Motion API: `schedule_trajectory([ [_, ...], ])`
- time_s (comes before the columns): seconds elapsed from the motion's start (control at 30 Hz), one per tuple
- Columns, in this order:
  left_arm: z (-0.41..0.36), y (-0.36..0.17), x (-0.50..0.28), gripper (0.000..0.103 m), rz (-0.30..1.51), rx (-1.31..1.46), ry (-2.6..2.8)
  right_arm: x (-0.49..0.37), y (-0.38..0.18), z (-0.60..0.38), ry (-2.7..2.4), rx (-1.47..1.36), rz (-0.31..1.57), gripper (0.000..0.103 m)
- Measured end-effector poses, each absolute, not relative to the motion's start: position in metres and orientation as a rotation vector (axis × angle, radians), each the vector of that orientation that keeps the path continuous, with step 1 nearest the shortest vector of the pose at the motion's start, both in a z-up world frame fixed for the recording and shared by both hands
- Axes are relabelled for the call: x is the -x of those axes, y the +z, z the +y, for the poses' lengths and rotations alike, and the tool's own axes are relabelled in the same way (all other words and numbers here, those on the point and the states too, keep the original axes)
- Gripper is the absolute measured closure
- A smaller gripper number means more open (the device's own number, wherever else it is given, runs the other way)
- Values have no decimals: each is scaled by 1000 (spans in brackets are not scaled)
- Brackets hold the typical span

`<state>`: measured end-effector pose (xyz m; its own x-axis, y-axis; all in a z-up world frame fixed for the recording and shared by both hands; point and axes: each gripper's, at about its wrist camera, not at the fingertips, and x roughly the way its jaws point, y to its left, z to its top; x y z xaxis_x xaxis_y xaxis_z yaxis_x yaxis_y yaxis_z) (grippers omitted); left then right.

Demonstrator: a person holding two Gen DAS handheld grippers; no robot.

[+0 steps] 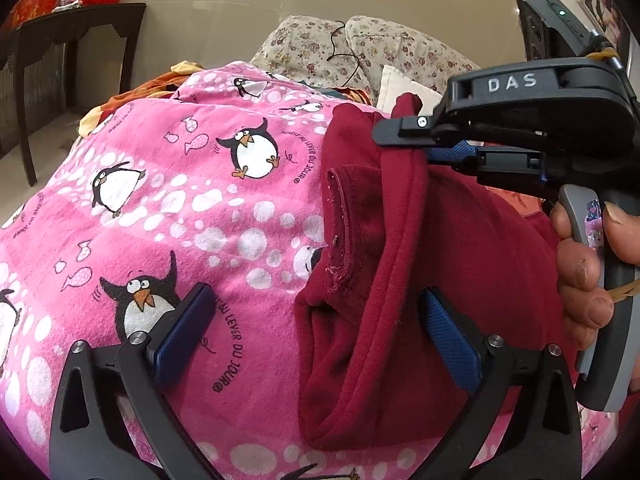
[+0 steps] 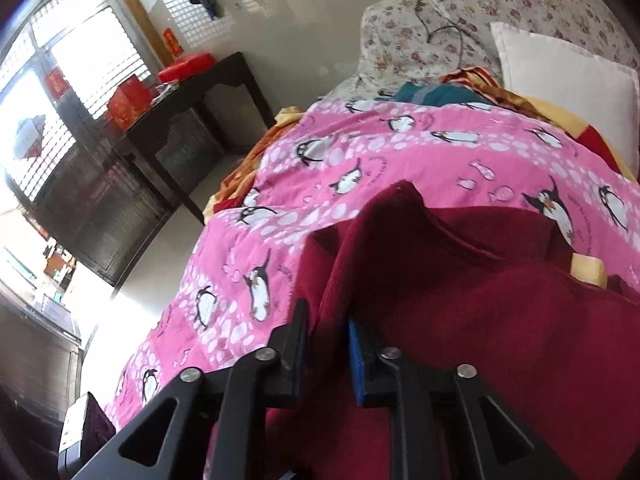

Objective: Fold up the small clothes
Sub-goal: 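Close the left gripper on the sweater while the right gripper keeps lifting its edge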

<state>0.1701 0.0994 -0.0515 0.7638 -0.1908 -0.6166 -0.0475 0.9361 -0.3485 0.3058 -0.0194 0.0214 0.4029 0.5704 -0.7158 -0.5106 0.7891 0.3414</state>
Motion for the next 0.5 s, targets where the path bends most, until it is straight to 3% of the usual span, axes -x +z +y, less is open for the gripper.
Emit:
schedule_trajectory([
  [0.13,110,-48,-177,1,698,435,-95,-310,23,-18,807,-191,940,54],
  [0.5,109,-40,-231,1,801,474,-152,-278,41,-102,686,-198,843,54],
])
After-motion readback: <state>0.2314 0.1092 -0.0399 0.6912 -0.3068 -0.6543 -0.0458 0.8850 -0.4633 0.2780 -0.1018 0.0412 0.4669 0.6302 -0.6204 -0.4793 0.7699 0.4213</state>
